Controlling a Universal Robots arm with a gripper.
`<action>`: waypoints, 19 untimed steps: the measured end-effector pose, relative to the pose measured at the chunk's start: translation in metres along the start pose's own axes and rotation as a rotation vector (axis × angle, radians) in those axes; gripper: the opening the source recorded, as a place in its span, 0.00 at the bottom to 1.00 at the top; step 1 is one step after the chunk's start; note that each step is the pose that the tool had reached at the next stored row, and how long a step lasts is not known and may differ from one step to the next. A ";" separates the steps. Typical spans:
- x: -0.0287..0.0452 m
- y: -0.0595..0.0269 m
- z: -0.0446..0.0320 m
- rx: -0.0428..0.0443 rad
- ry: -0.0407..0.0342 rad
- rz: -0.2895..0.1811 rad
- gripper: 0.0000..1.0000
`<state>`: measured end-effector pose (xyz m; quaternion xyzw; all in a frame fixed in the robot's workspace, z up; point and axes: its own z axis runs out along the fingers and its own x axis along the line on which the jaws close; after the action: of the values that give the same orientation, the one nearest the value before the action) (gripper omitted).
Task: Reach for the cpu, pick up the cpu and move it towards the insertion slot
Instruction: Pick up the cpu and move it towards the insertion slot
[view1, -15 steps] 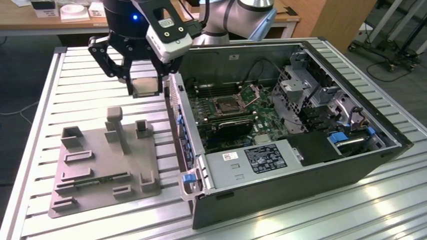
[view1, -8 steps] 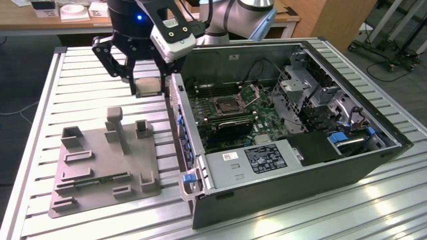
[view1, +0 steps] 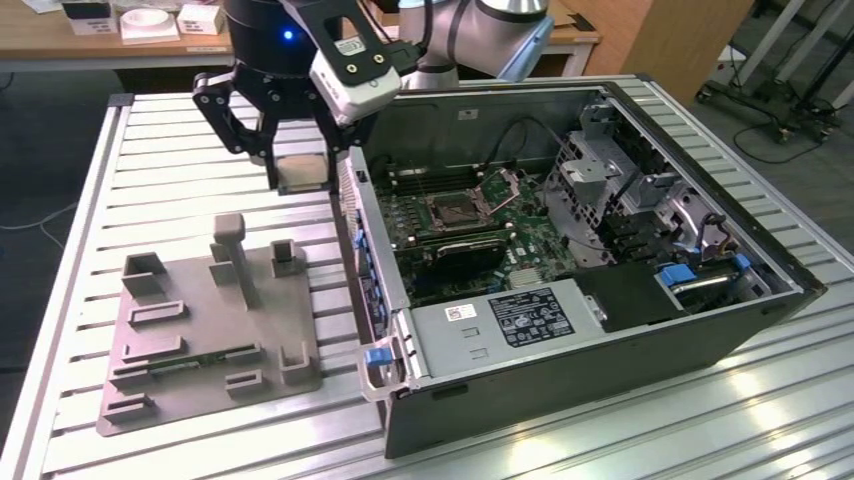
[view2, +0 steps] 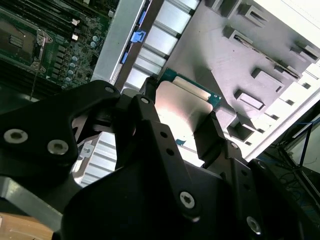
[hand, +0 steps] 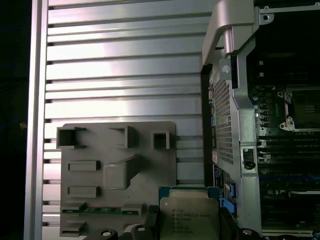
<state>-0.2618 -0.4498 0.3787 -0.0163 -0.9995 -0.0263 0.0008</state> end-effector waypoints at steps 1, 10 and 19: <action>-0.0007 0.0000 0.0000 0.0001 0.0000 0.000 0.55; -0.0064 0.0002 0.0003 0.0000 0.0000 0.000 0.55; -0.0118 0.0005 0.0006 0.0000 0.0000 0.000 0.55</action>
<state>-0.2500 -0.4497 0.3782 -0.0163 -0.9995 -0.0263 0.0008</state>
